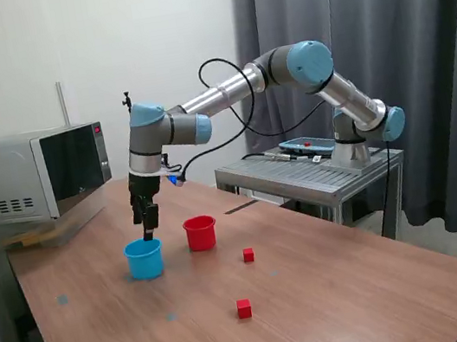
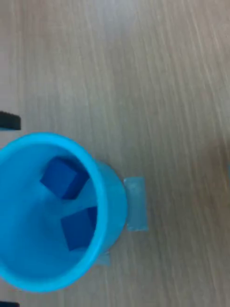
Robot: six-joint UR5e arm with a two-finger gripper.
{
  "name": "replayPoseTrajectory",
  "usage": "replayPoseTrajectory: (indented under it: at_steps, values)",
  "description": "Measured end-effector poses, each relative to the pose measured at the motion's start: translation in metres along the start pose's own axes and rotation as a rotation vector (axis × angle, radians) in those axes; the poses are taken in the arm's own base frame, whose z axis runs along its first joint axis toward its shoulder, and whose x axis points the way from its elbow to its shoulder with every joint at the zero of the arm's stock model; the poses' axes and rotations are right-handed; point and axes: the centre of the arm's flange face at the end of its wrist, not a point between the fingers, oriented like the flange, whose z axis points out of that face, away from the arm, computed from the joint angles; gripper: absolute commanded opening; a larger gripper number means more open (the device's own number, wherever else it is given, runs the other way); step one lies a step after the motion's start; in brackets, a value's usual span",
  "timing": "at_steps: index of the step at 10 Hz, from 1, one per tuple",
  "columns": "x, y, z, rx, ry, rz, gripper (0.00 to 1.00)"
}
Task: Place red objects in the red bin, and blue objects in the blue bin.
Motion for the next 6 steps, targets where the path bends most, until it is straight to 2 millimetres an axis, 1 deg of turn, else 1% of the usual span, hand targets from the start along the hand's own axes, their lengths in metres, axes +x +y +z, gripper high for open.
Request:
replayPoseTrajectory:
  at_steps: [2, 3, 4, 5, 6]
  values:
    - [0.009, -0.004, -0.038, -0.032, -0.002, 0.003, 1.00]
    - [0.018, -0.009, -0.056, -0.043, -0.001, -0.001, 1.00]
    - [0.031, -0.016, -0.070, -0.048, 0.002, -0.014, 1.00]
    - [0.049, -0.025, -0.078, -0.048, 0.008, -0.033, 1.00]
    - [0.072, -0.033, -0.084, -0.048, 0.017, -0.058, 1.00]
